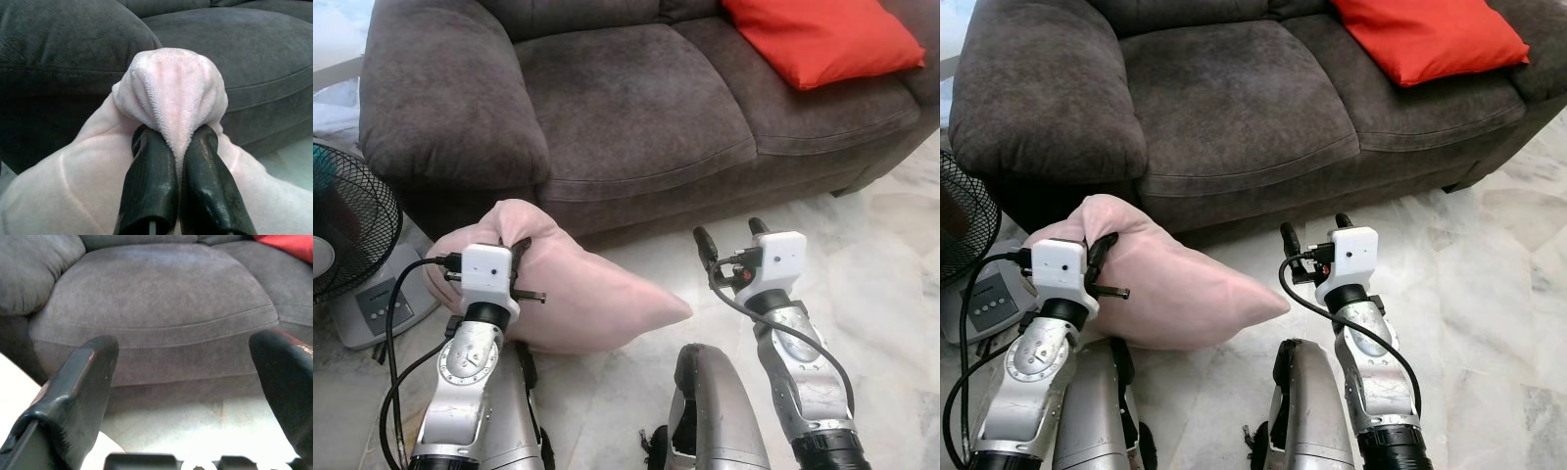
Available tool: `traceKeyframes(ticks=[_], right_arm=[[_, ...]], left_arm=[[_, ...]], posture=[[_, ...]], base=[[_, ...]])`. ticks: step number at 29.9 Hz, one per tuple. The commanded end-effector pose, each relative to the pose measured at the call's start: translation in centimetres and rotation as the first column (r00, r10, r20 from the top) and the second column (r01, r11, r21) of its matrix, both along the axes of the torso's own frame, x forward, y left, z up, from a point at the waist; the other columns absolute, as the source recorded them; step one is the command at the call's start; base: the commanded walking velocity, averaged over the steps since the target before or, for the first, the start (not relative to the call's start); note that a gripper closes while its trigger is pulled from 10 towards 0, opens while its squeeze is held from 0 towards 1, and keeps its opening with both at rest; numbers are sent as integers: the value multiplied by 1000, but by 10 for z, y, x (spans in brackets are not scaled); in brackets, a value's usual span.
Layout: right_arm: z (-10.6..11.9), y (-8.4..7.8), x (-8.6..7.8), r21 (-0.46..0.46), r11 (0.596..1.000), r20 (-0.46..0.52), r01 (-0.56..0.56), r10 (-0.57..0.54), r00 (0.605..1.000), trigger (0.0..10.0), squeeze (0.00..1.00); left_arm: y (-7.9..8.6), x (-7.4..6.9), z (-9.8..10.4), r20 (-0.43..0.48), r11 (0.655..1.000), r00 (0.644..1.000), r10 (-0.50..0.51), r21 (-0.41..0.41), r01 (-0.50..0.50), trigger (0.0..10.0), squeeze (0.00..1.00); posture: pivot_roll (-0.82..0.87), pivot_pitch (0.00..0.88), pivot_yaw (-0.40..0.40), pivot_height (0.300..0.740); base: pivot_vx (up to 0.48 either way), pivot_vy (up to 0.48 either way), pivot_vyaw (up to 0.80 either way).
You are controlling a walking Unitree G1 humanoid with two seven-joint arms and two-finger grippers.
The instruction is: Move the pillow to the sofa from floor
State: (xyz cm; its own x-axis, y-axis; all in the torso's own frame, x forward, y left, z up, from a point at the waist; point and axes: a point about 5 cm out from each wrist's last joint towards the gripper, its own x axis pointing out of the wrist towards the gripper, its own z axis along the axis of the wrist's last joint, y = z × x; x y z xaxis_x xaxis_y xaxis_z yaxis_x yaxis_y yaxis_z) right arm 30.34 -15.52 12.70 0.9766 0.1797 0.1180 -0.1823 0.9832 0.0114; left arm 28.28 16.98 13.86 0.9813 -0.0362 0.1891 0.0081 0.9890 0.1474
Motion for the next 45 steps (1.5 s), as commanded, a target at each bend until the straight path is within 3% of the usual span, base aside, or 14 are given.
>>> traceKeyframes(ticks=[1, 13, 29, 45], right_arm=[[3, -6, -5, 24, 999, 13, 32, -32, 999, 10000, 0], [-2, -1, -8, 50, 997, 7, 54, -55, 998, 10000, 0], [-2, 3, -6, 60, 997, 8, 50, -50, 999, 10000, 0], [-5, 10, -6, 72, 996, -2, 52, -52, 999, 10000, 0]], left_arm=[[-2, 2, 21, 97, 1000, 995, 16, -3, -16, 10000, 0], [-1, 7, 32, 121, 1000, 993, -5, 15, 3, 10000, 0], [-2, 7, 33, 119, 1000, 993, -10, 19, 8, 10000, 0], [1, 8, 35, 112, 999, 994, -15, 30, 11, 10000, 0]], posture=[[149, 106, -67, 480], [159, 59, -33, 480], [178, 77, -30, 480], [188, 96, -5, 558]], base=[[0, 0, 0], [0, 0, 0], [0, 0, 0], [0, 0, 0]])
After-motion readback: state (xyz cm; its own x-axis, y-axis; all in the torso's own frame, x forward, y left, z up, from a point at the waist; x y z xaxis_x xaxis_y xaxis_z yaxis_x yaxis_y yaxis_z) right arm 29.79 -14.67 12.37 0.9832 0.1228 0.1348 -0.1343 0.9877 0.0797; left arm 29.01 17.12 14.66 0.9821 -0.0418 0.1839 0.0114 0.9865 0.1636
